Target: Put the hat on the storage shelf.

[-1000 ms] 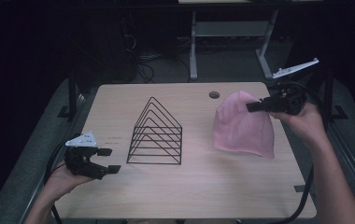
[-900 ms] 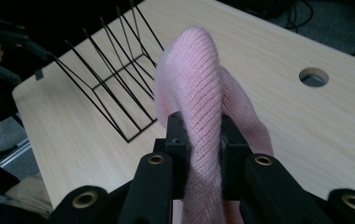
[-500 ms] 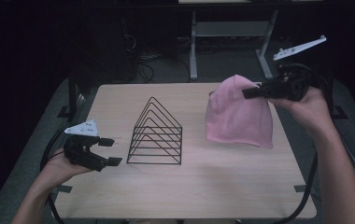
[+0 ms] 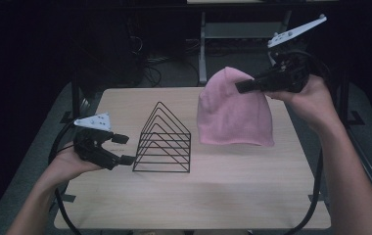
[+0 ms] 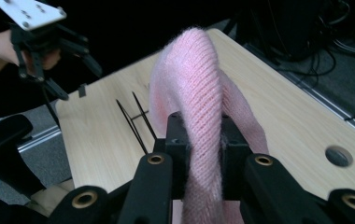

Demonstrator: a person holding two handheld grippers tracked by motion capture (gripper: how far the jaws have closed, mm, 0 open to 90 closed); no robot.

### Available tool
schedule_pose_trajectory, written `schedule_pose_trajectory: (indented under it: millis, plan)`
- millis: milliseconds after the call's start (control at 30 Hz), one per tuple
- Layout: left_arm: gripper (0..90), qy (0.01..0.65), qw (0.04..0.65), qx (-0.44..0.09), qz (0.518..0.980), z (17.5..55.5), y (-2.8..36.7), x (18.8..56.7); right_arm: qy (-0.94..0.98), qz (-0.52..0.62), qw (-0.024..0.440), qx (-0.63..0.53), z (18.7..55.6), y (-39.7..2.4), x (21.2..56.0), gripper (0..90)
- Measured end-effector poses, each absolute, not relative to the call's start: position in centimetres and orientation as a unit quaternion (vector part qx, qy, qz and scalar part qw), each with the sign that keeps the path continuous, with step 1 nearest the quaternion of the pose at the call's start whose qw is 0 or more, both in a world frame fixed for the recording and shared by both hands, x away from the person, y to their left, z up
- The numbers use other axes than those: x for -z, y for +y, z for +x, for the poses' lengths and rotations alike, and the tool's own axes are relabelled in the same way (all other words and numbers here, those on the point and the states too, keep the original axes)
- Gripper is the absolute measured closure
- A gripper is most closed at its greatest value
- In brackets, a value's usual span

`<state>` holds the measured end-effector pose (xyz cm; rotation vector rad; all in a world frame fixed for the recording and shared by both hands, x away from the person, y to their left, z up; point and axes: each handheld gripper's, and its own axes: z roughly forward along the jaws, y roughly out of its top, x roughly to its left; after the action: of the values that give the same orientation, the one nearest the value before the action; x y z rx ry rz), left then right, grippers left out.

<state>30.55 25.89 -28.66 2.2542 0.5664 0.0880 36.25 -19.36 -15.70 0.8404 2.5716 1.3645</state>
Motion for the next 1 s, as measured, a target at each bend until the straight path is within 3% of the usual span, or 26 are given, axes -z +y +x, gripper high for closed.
schedule_pose_trajectory:
  millis: [1000]
  plan:
    - [21.6,0.221,0.411,-0.021,0.884,32.5,25.0,26.3,0.865,0.178,0.039,-0.467,37.2,-9.4,11.8,77.9]
